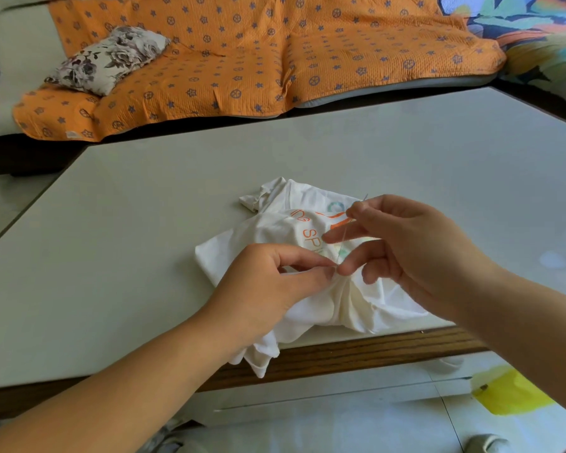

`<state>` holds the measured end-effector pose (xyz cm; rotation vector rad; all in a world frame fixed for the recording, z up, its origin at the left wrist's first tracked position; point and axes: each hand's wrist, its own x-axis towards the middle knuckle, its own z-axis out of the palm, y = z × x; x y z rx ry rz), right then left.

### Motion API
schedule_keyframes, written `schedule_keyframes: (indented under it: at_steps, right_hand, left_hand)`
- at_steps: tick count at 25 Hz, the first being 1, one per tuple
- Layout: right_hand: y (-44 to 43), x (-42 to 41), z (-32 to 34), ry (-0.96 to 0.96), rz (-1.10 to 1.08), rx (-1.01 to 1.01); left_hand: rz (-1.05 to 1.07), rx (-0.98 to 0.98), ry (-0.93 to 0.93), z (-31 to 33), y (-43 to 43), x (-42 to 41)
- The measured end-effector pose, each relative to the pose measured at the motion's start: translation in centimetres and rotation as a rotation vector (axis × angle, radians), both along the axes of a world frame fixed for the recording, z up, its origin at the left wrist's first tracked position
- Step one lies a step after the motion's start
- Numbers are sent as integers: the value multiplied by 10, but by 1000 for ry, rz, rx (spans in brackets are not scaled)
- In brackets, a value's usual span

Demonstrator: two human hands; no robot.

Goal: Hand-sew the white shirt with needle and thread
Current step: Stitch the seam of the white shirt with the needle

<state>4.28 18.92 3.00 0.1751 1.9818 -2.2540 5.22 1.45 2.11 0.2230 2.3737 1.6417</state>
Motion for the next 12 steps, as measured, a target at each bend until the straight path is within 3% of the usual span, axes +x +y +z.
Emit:
schedule_keyframes:
  at_steps: [3, 6, 8, 12]
  right_hand:
    - [5, -7, 4, -106, 32, -321]
    - [8, -14, 3, -89, 6, -439]
    - [10, -17, 2, -28, -17, -376]
    - [14, -22, 0, 75, -70, -57]
  left_hand:
    - [-13, 54, -102, -2, -1, -1]
    - [-45, 76, -164, -2, -2, -2]
    - [-72, 93, -200, -1, -3, -2]
    - [-80, 115, -253, -1, -5, -3]
